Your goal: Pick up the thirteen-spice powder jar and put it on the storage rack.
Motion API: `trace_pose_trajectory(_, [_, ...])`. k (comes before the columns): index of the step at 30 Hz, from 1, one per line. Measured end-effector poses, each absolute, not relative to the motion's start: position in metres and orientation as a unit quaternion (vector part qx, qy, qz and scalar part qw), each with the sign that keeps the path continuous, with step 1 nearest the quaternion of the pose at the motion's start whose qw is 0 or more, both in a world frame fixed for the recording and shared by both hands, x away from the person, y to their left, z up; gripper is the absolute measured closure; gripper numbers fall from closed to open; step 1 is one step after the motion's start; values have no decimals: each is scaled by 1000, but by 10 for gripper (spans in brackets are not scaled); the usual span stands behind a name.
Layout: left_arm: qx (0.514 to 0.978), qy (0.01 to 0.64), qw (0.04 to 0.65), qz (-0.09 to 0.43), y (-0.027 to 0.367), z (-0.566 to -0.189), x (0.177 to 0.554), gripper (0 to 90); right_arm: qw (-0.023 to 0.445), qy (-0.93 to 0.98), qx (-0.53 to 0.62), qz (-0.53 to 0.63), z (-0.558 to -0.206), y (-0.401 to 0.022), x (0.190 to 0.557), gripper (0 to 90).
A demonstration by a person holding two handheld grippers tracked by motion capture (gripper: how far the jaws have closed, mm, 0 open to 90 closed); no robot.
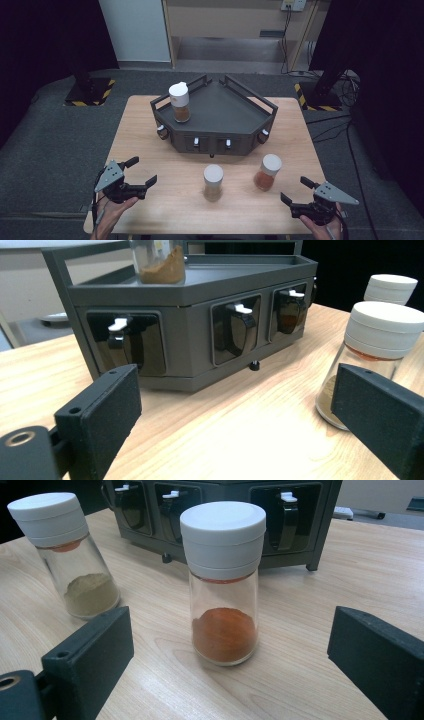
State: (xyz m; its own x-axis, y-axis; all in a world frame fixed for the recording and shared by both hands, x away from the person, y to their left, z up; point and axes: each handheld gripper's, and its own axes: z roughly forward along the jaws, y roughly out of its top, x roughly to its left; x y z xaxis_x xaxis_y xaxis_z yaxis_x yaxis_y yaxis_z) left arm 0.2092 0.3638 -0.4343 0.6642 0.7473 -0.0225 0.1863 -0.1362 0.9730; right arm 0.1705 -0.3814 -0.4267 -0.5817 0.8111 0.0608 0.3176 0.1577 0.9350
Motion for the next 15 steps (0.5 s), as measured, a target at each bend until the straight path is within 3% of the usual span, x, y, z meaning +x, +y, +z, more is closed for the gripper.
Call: trace_pose_trajectory(15, [708, 325, 580, 237, 372, -453, 208, 53, 239, 722, 387, 521, -427, -382, 171, 44])
